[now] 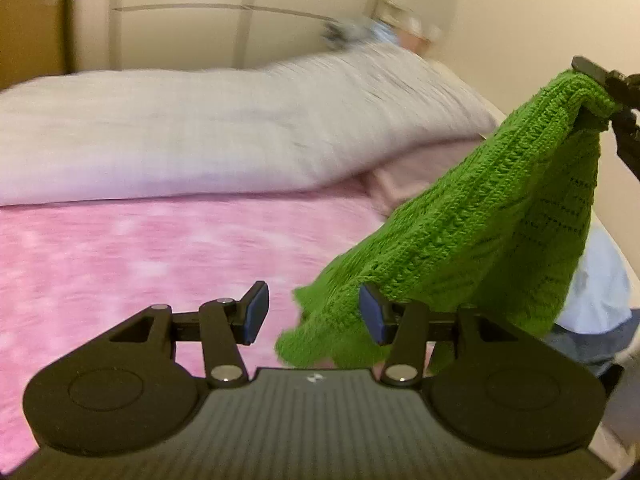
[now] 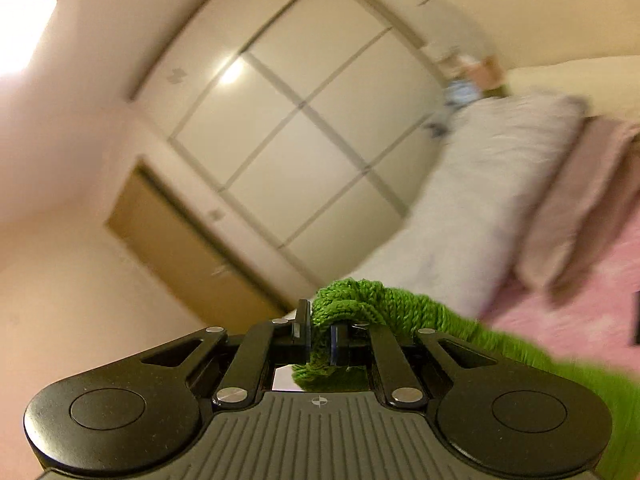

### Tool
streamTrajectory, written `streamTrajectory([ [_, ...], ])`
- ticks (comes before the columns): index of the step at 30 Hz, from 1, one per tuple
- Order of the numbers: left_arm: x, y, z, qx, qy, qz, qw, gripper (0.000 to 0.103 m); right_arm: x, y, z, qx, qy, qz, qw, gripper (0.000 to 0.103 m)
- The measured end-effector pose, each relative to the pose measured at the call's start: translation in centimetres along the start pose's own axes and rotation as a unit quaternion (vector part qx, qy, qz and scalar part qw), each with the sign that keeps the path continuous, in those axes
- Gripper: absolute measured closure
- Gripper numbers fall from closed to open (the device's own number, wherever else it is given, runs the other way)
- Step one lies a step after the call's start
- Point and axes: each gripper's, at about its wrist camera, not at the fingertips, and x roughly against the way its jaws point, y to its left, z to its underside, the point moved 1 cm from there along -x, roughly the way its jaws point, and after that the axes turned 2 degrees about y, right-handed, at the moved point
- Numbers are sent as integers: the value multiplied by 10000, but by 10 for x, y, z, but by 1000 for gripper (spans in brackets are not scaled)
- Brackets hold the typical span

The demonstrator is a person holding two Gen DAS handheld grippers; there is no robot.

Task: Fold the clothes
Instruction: 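Carry the green vest to the open bed area and release it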

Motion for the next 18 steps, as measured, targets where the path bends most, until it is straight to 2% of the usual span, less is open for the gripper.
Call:
streamTrajectory([
  [1, 19, 18, 4, 85, -76, -139, 9998, 57, -9, 19, 9, 46, 184, -148, 9997, 96],
  [3, 57, 54, 12, 256, -227, -417, 9985, 57, -35, 51, 31, 34, 846, -284, 9960, 92],
  [5, 93, 88, 21, 416, -352, -686, 9962, 57, -63, 78, 59, 164, 1679, -171, 9855, 71],
  [6, 97, 93, 29, 447, -290, -776, 9956, 57, -71, 90, 74, 297, 1922, -100, 9809, 69],
  [9, 110, 106, 51, 540, -102, -1046, 9930, 57, -78, 121, 118, 985, 2171, 25, 9712, 65],
  [11, 119, 116, 66, 601, 24, -1225, 9906, 57, -77, 140, 149, 1540, 2516, 268, 9551, 64],
  [14, 133, 130, 88, 693, 212, -1493, 9861, 57, -67, 144, 196, 2368, 3131, 792, 9163, 63],
  [16, 141, 137, 103, 749, 331, -1659, 9827, 57, -57, 137, 224, 2534, 3466, 1016, 8974, 63],
  [18, 147, 125, 116, 754, 352, -1700, 9819, 57, -36, 136, 250, 2463, 3686, 1151, 8890, 63],
])
